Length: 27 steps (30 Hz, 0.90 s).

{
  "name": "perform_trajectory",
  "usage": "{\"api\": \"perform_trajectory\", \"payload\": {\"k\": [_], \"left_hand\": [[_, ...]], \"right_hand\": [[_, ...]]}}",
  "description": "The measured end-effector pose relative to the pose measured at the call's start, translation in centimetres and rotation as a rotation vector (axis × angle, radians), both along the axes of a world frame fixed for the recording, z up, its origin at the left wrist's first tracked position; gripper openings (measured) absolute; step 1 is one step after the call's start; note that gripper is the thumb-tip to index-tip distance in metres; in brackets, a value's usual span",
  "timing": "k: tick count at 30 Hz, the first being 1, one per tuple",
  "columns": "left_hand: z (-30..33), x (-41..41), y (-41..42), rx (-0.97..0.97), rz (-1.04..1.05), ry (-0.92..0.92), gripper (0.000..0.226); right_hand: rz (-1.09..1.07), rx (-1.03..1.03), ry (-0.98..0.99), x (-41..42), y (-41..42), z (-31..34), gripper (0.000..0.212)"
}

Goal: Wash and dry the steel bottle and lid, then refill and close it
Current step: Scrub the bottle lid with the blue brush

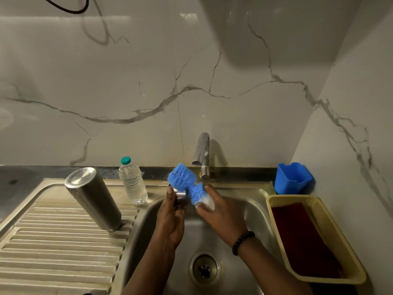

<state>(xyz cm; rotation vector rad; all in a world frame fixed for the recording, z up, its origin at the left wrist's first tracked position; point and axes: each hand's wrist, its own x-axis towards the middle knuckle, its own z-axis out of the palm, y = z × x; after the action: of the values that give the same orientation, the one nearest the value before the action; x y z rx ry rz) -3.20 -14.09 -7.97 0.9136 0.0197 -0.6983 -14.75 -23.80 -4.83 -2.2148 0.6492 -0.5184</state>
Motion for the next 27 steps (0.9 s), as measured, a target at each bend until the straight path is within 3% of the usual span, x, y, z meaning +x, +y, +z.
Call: {"api": "perform_trajectory", "payload": {"k": [5,7,9,15,20,24,27], "left_hand": [[-1.2,1.1,0.6,-0.017,-0.004,-0.144,0.103],[-1.3,0.9,0.9,-0.035,-0.02,-0.126,0.112],[-1.1,0.4,0.9,-0.06,-0.047,-0.094,0.113],[0.1,0.3,0.6,-0.108,-0.221,-0.045,0.107],[0.7,0.7,0.1,0.041,-0.269,-0.104,0.103],[0.4,0.7,0.6,0.274,-0.174,-0.387,0.105],[-0.3,0.7,1.2,0.295,-0.115,-0.546,0.103]], "right_hand": [[0.005,0.191,0.001,0.3,-0.7,-0.7,0.041],[0.027,0.307,-0.023,0.3,-0.4,-1.1,0.026],[0.039,0.435,-0.048,0.1,-0.1,-0.9,0.014],[0.082,0.682,-0.134,-0.7,-0.2,-0.7,0.025],[0.078,0.568,-0.129,-1.1,-0.5,-1.2,0.026],[0.045,0.324,-0.05,-1.5,-1.0,-1.6,0.031],[-0.008,0.205,-0.01,-1.7,-0.7,-2.1,0.038]]}}
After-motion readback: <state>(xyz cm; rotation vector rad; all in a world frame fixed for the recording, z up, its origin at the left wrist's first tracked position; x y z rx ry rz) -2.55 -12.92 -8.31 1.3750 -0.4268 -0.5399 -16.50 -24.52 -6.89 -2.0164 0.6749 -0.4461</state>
